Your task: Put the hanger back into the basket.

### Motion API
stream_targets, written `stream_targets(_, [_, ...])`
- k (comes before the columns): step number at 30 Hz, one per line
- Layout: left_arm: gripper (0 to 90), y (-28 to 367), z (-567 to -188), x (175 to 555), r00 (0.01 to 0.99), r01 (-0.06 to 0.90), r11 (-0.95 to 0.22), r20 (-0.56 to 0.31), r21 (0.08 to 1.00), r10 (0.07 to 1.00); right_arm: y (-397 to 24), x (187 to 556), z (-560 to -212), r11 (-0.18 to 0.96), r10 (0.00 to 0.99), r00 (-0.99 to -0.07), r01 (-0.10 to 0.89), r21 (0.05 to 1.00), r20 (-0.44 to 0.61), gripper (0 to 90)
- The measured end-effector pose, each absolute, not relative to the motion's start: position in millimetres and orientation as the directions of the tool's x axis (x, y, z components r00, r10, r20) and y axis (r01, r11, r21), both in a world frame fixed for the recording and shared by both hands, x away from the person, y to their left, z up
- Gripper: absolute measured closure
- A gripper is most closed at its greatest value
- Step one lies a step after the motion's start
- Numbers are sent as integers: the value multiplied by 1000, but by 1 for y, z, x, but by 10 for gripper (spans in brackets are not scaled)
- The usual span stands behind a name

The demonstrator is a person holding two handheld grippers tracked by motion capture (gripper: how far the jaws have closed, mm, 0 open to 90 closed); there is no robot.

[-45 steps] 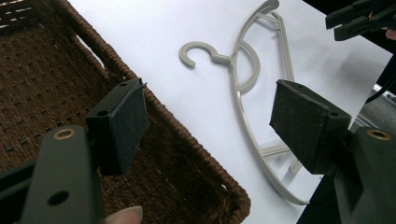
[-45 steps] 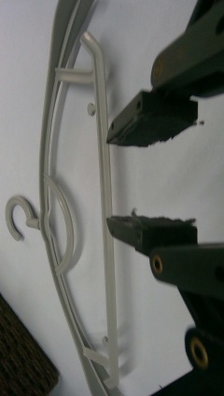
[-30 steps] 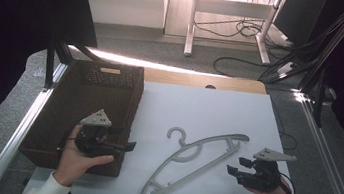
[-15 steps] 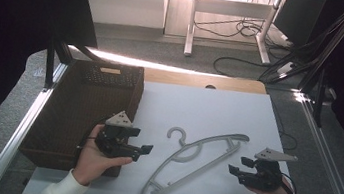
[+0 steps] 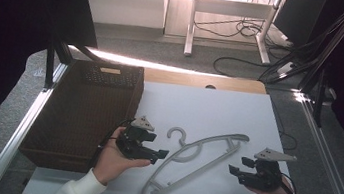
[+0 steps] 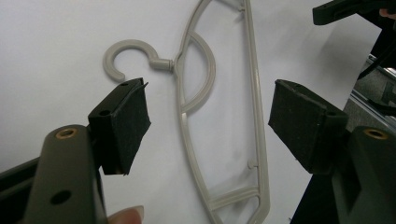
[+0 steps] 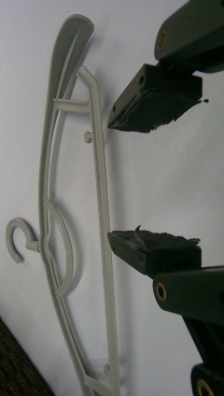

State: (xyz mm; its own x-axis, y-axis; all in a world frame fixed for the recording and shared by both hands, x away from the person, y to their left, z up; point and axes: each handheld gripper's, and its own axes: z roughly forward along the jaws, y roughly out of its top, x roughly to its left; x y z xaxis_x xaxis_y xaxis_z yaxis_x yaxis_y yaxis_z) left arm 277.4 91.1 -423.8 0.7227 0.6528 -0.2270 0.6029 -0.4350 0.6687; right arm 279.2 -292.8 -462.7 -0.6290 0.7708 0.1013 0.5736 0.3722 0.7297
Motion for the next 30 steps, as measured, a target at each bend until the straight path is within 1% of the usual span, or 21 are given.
stream_targets(17, [289,67,-449,301,702,644,-458,-235,613,672,-293,279,-464,380,773,-628,574,726,92,383])
stream_targets(30, [312,53,-466,317,683,669,-460,-239,584,690,-293,280,-464,384,773,-628,573,724,87,377])
